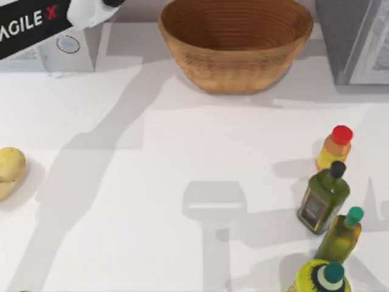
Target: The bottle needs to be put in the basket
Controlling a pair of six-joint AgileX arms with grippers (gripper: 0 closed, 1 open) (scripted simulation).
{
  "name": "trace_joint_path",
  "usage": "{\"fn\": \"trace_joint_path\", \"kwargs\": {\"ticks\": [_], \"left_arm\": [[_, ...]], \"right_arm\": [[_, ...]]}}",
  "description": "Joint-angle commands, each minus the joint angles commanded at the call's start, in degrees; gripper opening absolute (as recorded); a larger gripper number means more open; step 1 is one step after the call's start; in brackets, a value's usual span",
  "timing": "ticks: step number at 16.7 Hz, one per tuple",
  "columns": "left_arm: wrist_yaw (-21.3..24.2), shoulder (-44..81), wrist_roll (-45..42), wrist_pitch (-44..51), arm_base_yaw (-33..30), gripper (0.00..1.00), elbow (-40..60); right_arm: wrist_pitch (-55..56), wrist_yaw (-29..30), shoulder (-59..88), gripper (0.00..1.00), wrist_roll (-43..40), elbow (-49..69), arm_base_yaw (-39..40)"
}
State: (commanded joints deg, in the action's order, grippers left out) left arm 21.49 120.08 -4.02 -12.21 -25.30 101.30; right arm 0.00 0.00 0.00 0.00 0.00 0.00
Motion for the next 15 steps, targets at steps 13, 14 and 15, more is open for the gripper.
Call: {"fn": "trace_joint_path", "kwargs": {"ticks": [13,14,15], "left_arm": [[-0.6,4.5,0.1,0.0,-0.6,0.00,4.5],[-0.8,5.2,0.1,-0.1,-0.7,0.00,5.3],[-0.9,5.9,0.1,-0.1,-0.8,0.00,6.0]], "right_arm": [[0.0,0.0,0.0,1.00,0.0,0.0,0.0],[0.0,0.0,0.0,1.00,0.0,0.0,0.0],[0.0,0.0,0.0,1.00,0.0,0.0,0.0]]}}
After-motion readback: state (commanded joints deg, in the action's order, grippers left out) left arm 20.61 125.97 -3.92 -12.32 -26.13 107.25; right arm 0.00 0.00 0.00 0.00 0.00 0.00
